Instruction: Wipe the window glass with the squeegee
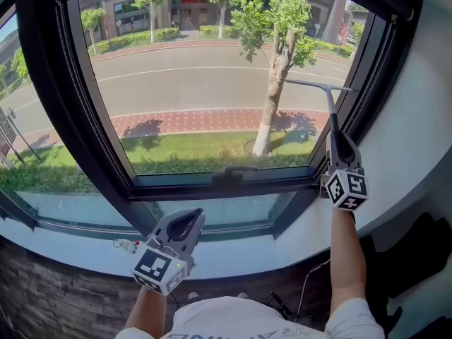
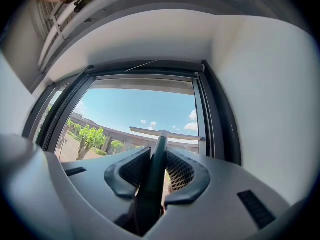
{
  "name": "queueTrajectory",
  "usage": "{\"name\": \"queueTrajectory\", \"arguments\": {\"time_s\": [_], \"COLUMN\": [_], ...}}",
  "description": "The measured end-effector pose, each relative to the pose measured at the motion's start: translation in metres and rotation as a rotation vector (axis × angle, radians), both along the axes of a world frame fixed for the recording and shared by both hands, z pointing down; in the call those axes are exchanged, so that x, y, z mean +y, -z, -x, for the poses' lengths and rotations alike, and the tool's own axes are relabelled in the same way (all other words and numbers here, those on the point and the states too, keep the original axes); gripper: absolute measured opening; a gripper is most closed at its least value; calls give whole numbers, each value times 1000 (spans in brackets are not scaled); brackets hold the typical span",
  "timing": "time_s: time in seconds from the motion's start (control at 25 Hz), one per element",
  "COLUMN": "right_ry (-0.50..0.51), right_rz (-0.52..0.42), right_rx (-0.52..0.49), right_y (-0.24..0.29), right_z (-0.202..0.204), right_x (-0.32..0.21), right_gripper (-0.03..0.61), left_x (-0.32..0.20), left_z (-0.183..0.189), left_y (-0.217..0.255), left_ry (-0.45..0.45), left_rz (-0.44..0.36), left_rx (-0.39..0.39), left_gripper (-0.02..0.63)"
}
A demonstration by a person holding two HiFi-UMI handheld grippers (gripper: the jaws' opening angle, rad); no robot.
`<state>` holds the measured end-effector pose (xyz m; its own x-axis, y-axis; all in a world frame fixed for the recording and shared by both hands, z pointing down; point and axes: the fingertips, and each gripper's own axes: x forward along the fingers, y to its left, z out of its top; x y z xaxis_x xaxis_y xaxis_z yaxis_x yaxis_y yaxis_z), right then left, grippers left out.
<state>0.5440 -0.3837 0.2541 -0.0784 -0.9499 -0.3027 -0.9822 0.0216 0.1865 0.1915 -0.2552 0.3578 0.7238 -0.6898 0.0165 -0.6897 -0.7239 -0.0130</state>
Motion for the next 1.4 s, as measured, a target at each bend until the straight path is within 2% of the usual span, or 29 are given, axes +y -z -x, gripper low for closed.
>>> {"name": "queueTrajectory", "arguments": {"time_s": [0.68, 1.4], "right_ry": [2, 11], "right_rz": [151, 259], "right_rx": [-12, -66], "right_y": [-112, -197], "right_z": [2, 0], "right_x": [4, 6], "right_gripper": [100, 100], "left_x": [-2, -4], "left_z": [-3, -8], "left_y": [-3, -13], "left_ry": [5, 20], "left_rz": [16, 44], "left_rx": [-12, -37], "left_gripper": [17, 17]}}
